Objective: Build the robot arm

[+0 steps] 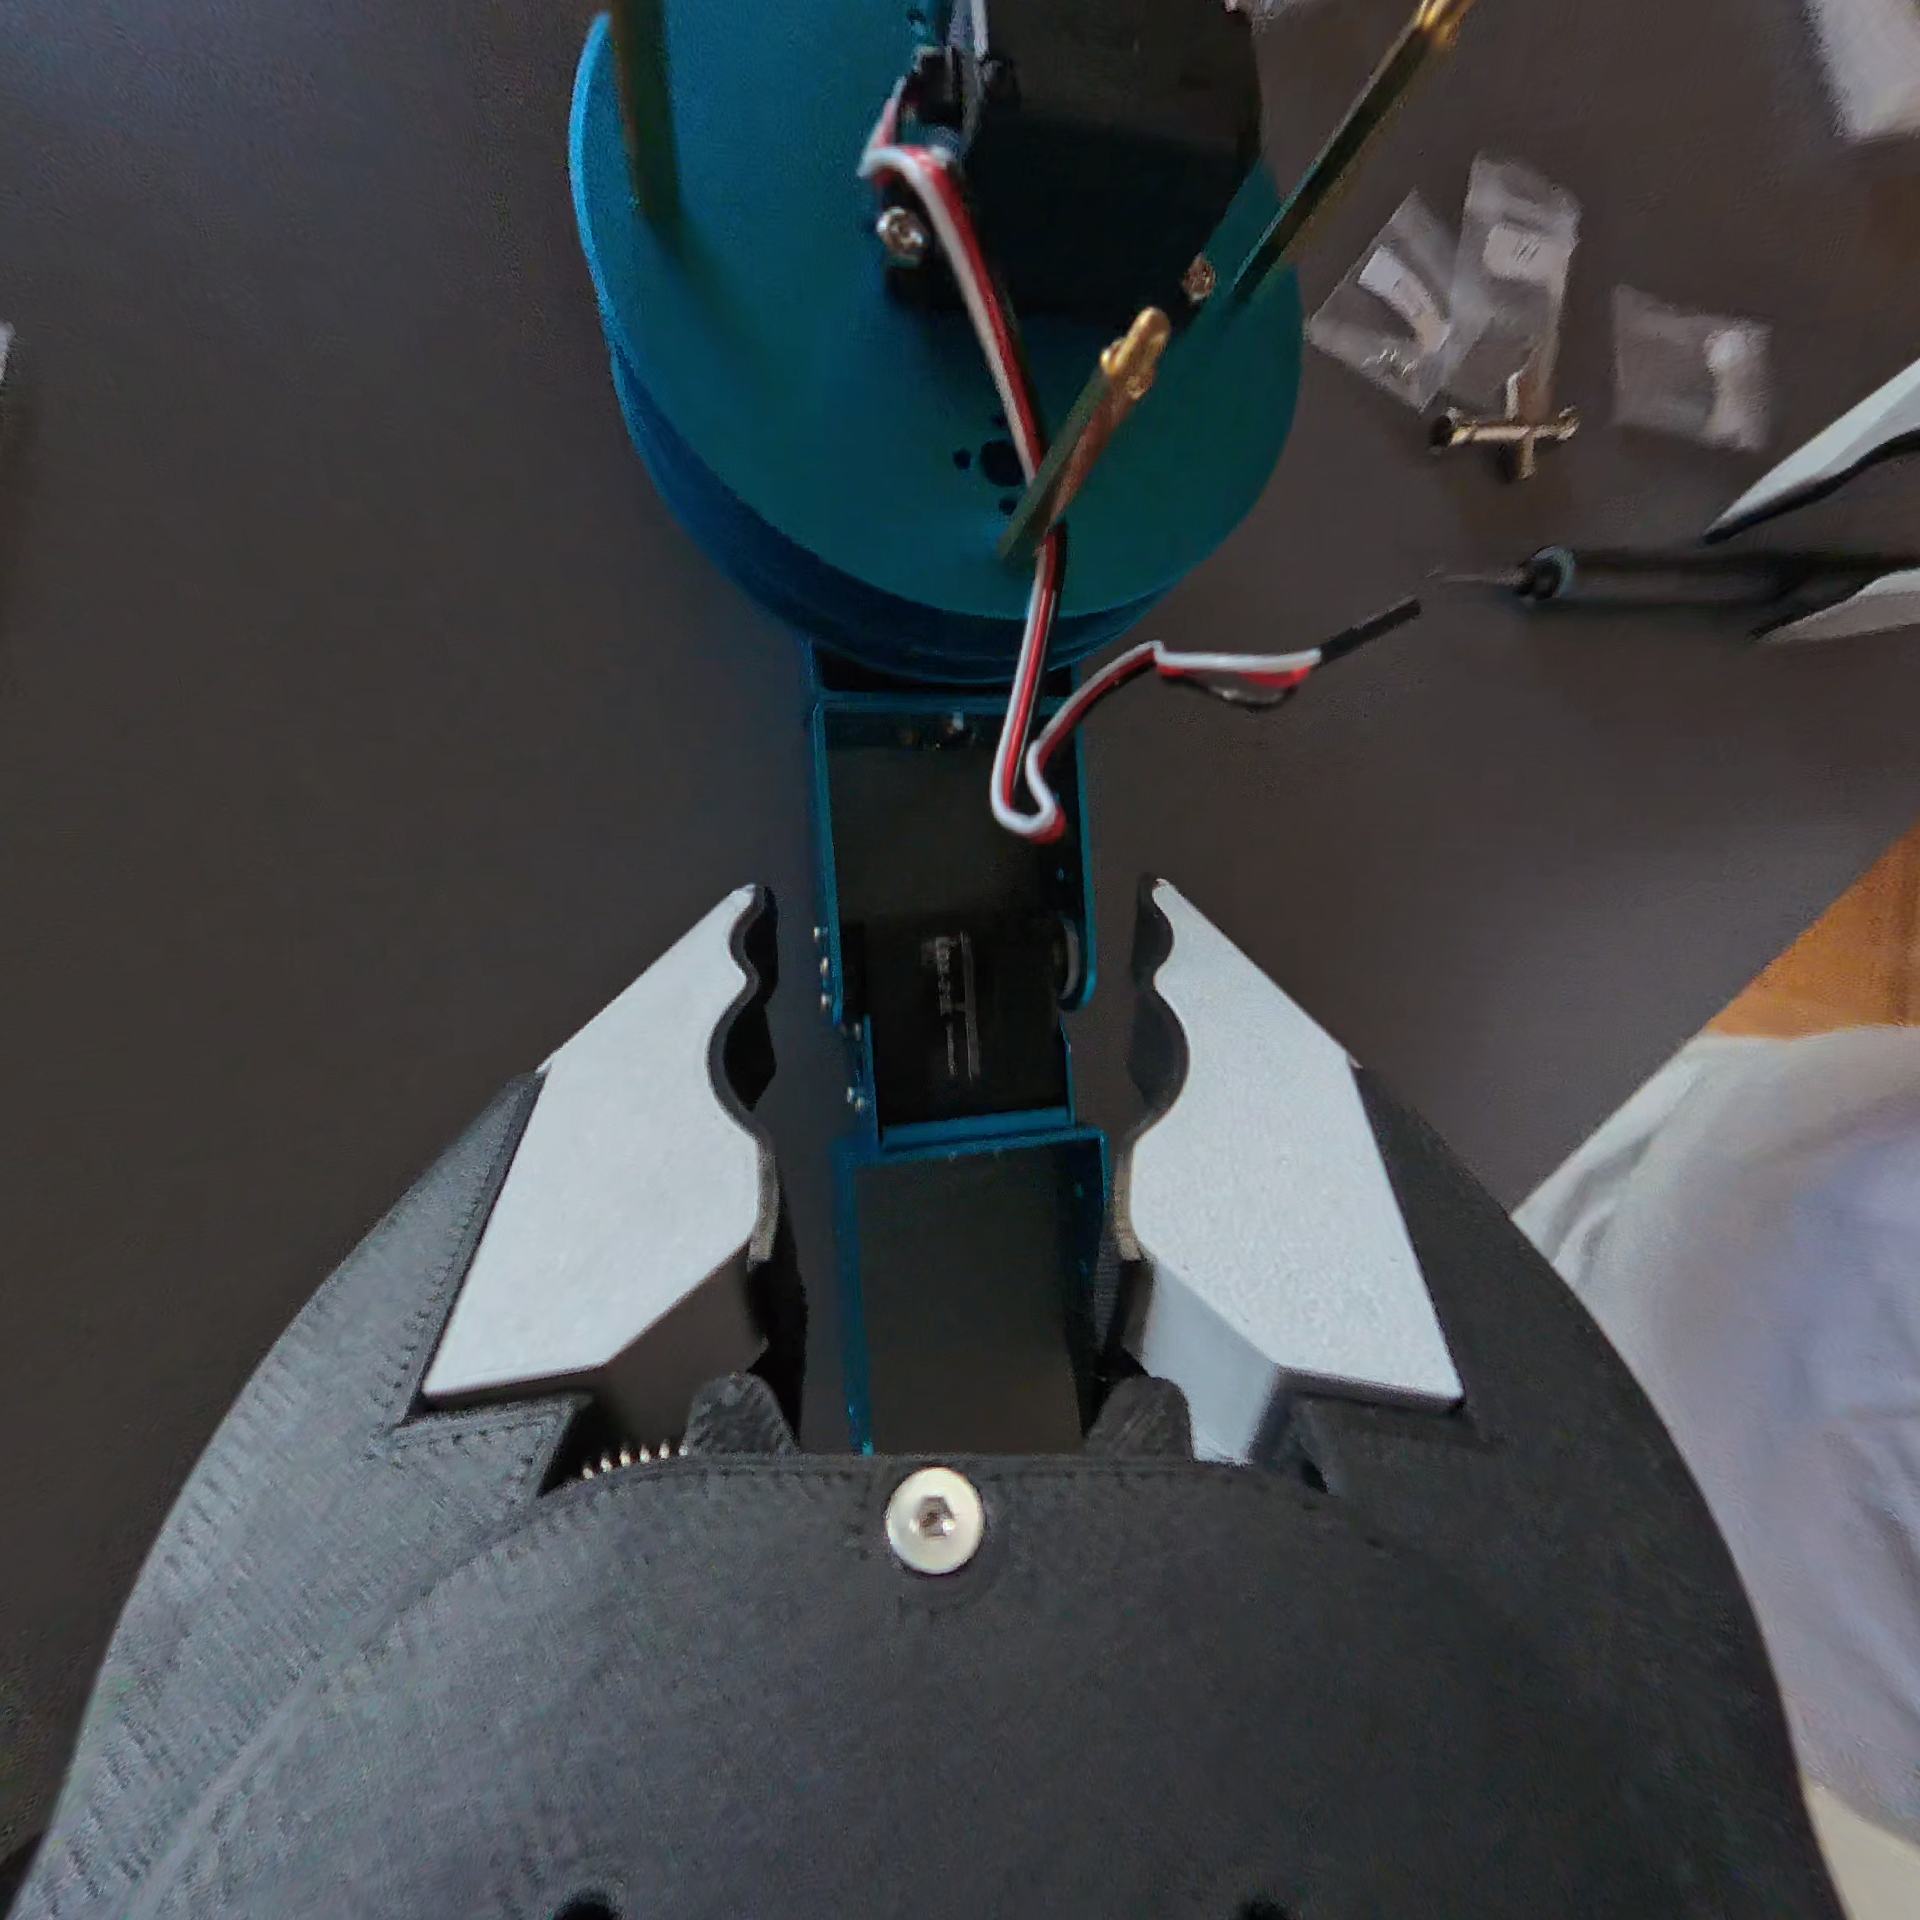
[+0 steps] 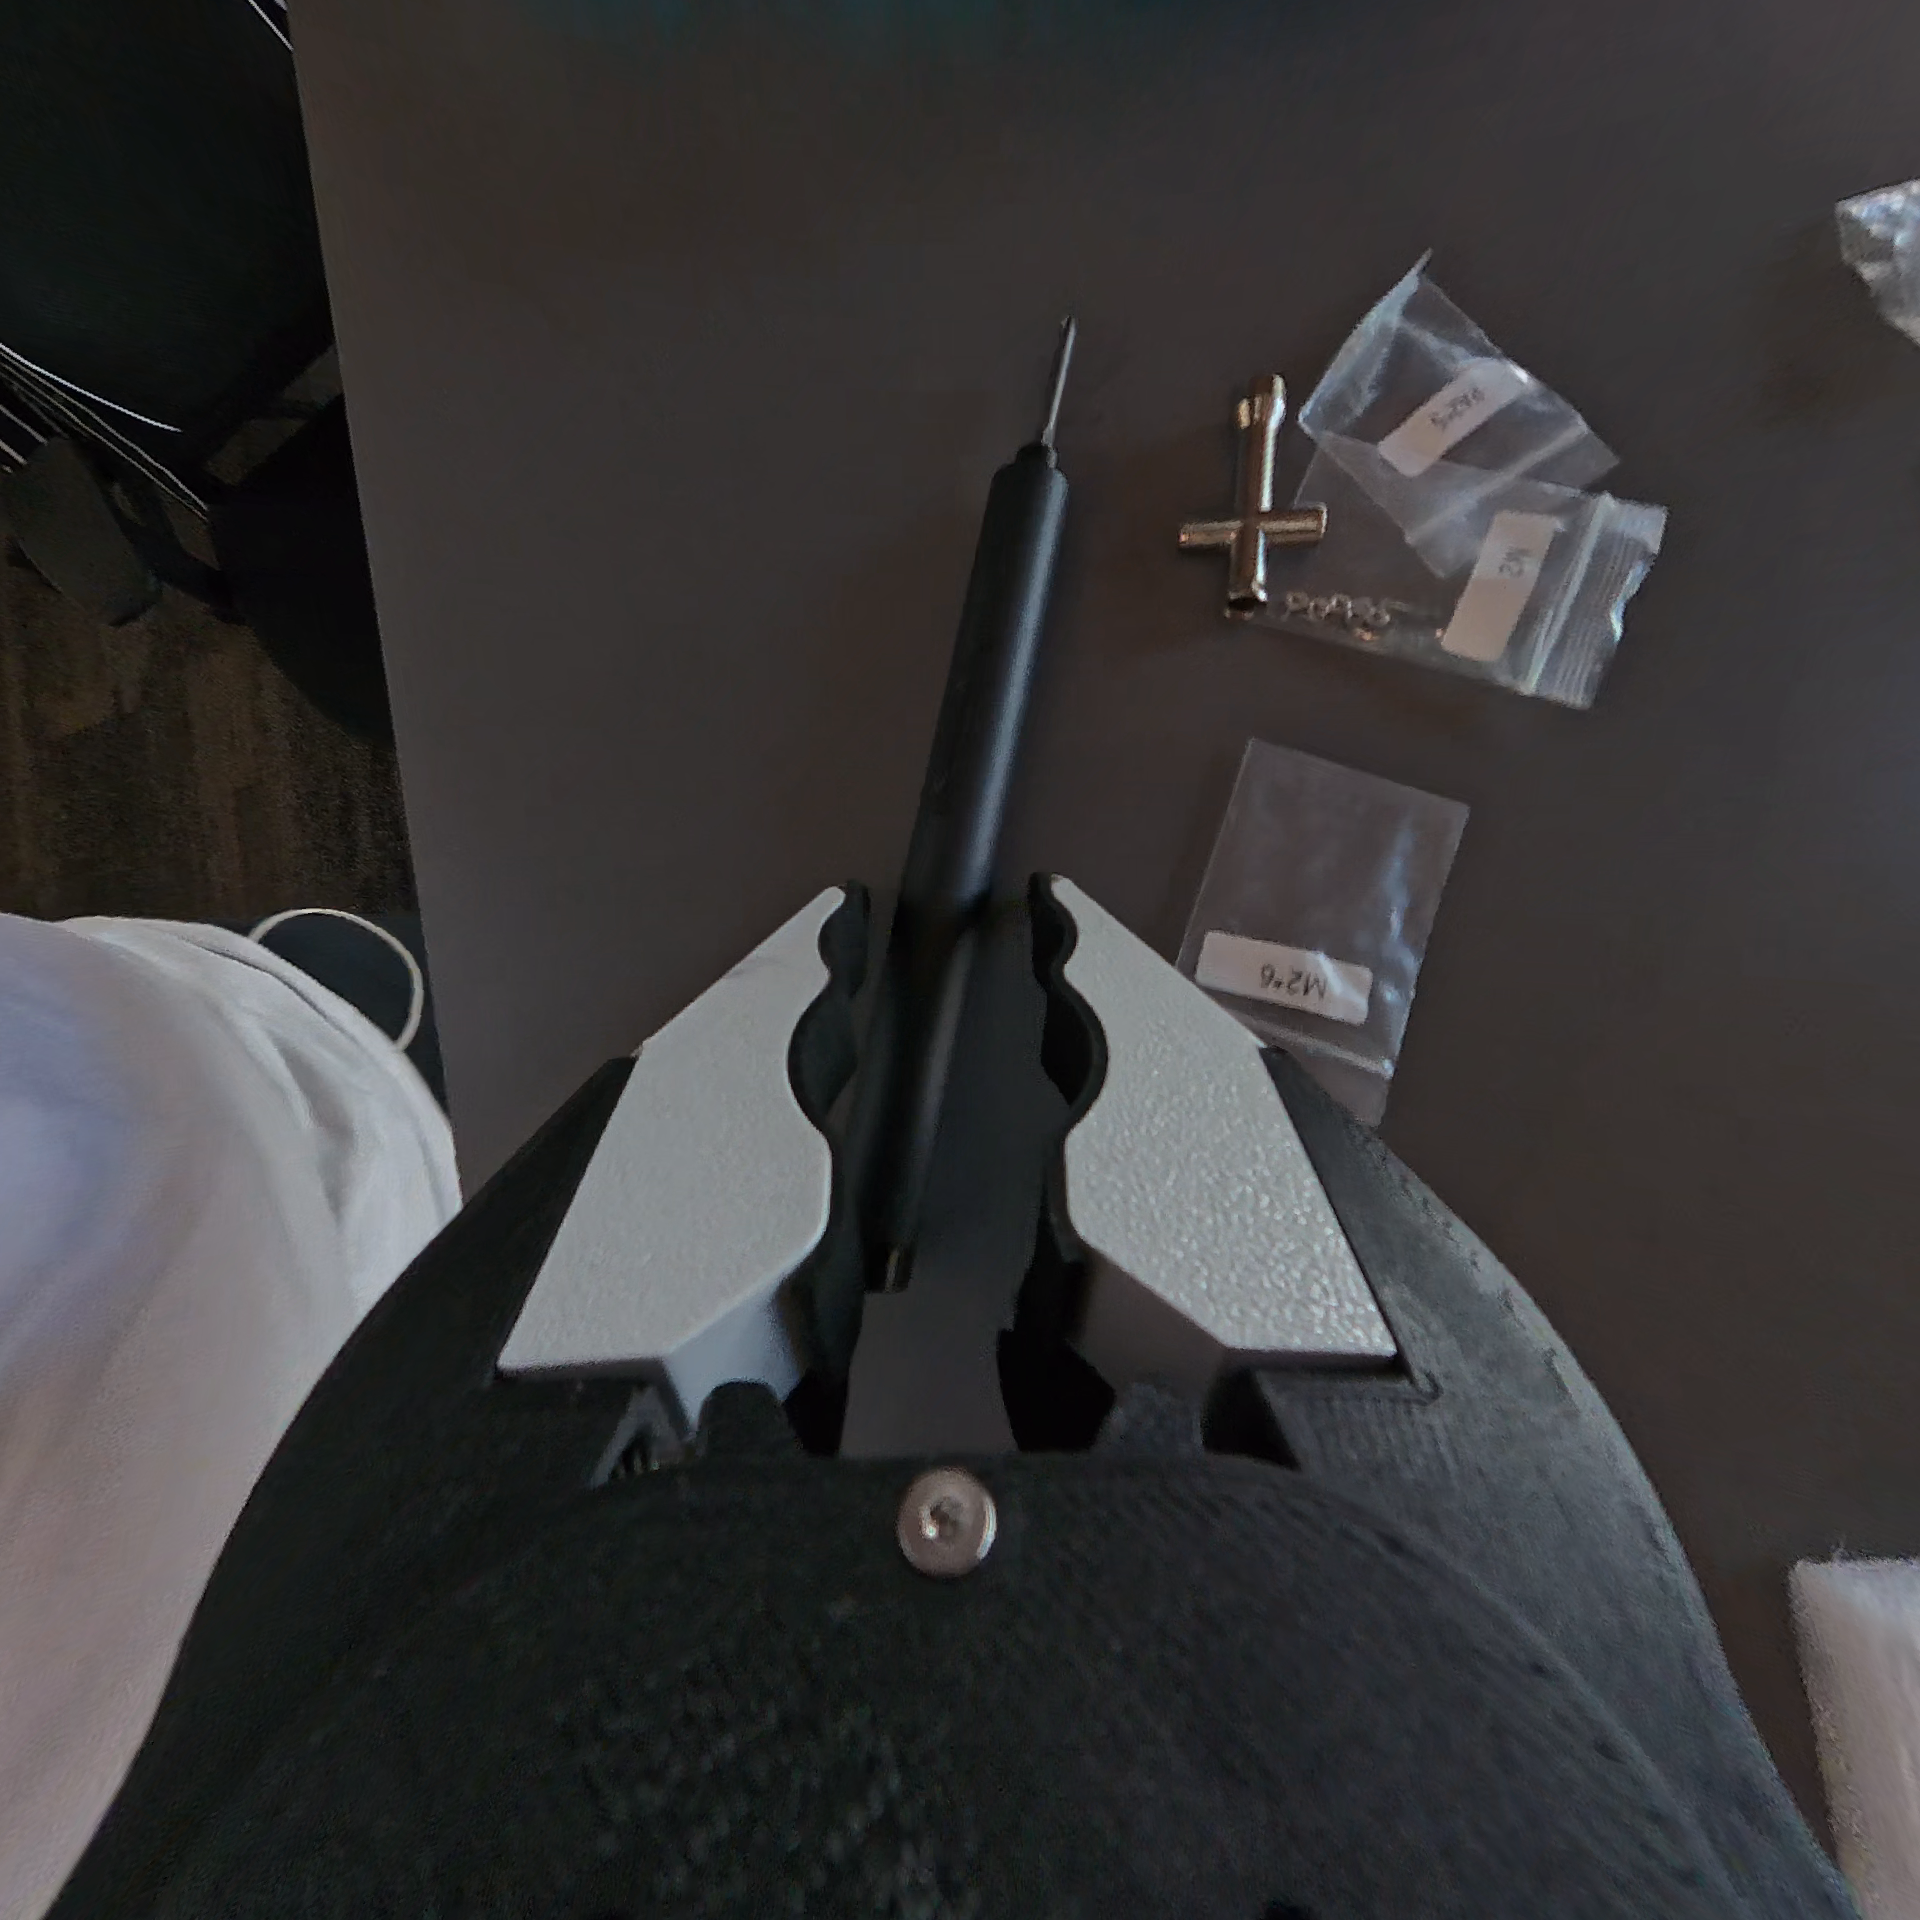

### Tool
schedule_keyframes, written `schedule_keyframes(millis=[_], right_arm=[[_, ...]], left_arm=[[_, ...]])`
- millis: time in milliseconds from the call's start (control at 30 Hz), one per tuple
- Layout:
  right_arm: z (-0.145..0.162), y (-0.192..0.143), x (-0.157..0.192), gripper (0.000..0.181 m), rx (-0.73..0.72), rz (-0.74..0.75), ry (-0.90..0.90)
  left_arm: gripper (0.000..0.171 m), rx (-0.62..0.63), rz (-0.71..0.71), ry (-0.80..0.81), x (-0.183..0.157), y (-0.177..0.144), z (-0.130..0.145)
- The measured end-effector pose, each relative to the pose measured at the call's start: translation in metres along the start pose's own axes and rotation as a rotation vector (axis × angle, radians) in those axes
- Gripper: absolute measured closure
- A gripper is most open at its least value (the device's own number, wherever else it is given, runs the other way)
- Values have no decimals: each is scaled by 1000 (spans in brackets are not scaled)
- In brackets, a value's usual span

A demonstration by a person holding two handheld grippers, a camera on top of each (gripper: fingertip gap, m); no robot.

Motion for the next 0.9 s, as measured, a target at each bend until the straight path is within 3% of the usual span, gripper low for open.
schedule_keyframes(millis=[100,200,300,433,600,733,800,900], right_arm=[[-9,7,-5,141,-12,-2,-18],[-19,14,-8,145,-27,-38,-11],[-22,18,-12,162,-52,-51,-40],[-27,18,-17,163,-139,-107,58],[-21,13,-26,163,-139,-24,8],[-17,10,-26,163,-146,50,-58],[-16,10,-25,163,-151,77,-81],[-14,8,-23,163,-153,76,-76]], left_arm=[[102,-68,-10,-99,2,-16,12],[94,-70,9,-128,-6,-11,18],[98,-76,-24,-74,-8,-9,16],[102,-33,-140,14,3,-10,21],[105,-44,-154,47,-3,-10,18],[105,-86,-266,64,-6,-25,17],[98,-92,-316,60,-4,-31,23],[93,-100,-282,40,-9,-29,32]])
Point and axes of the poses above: each gripper's, where its closed fingertips meet, y out along the fingers, z out of its underside, x = y × z across the jaws, the point moved 1 cm from there along -y, back along the fingers, and after that the axes turned 7 degrees about y, right-handed, at the moved point
